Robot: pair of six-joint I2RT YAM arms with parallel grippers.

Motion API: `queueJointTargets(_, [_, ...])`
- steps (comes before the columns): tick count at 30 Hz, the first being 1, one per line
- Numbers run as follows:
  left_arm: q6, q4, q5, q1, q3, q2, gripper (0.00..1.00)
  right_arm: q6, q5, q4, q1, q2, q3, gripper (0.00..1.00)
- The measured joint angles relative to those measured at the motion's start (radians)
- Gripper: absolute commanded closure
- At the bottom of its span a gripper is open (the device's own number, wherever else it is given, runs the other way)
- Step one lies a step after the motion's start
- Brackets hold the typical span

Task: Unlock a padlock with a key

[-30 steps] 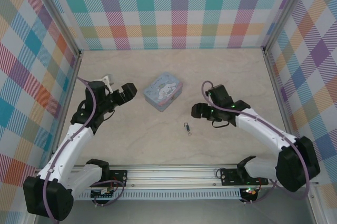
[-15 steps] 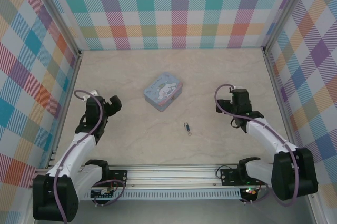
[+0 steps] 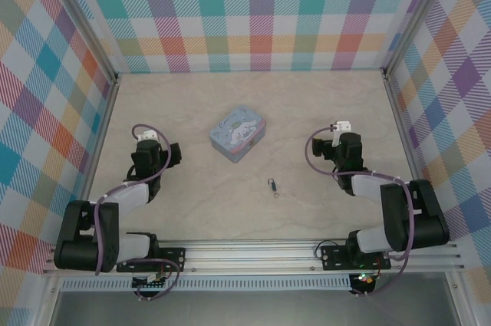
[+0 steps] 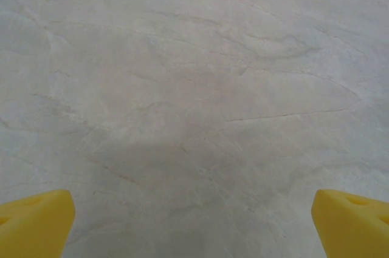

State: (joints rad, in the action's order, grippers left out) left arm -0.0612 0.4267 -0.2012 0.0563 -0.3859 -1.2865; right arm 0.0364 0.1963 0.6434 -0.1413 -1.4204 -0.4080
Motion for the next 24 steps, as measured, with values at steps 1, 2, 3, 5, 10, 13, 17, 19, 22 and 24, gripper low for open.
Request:
queueJointTargets(1, [0.008, 0.024, 0.011, 0.0, 0.0, -0.01, 0.0, 0.002, -0.011, 0.03, 0.006, -0.017, 0.003, 0.0])
queueJointTargets(2, [0.019, 0.051, 0.027, 0.0, 0.0, -0.022, 0.0, 0.003, -0.031, 0.064, 0.022, -0.033, 0.013, 0.0])
queueJointTargets(3, [0.03, 0.077, 0.043, 0.0, 0.0, -0.032, 0.0, 0.0, -0.048, 0.1, 0.041, -0.044, 0.027, 0.0])
queueJointTargets(5, [0.047, 0.115, 0.072, 0.0, 0.0, -0.051, 0.0, -0.005, -0.075, 0.188, 0.076, -0.078, 0.058, 0.0])
queueJointTargets(10, [0.082, 0.158, 0.145, 0.0, -0.016, -0.11, 0.0, -0.021, -0.116, 0.193, 0.109, -0.117, 0.053, 0.0])
queueJointTargets(13, [0.089, 0.177, 0.18, 0.0, -0.034, -0.142, 0.0, -0.032, -0.142, 0.193, 0.122, -0.117, 0.027, 0.0])
queueJointTargets(17, [0.093, 0.317, 0.209, 0.0, -0.03, -0.254, 0.0, -0.04, -0.154, 0.193, 0.129, -0.117, 0.017, 0.0])
queueJointTargets(19, [0.092, 0.315, 0.208, 0.0, -0.029, -0.283, 0.0, -0.042, -0.157, 0.193, 0.129, -0.117, 0.017, 0.0])
queueJointTargets(22, [0.089, 0.33, 0.191, 0.0, -0.029, -0.288, 0.0, -0.045, -0.158, 0.193, 0.129, -0.117, 0.017, 0.0])
queueJointTargets(24, [0.088, 0.342, 0.184, 0.0, -0.029, -0.287, 0.0, -0.047, -0.157, 0.193, 0.129, -0.117, 0.017, 0.0])
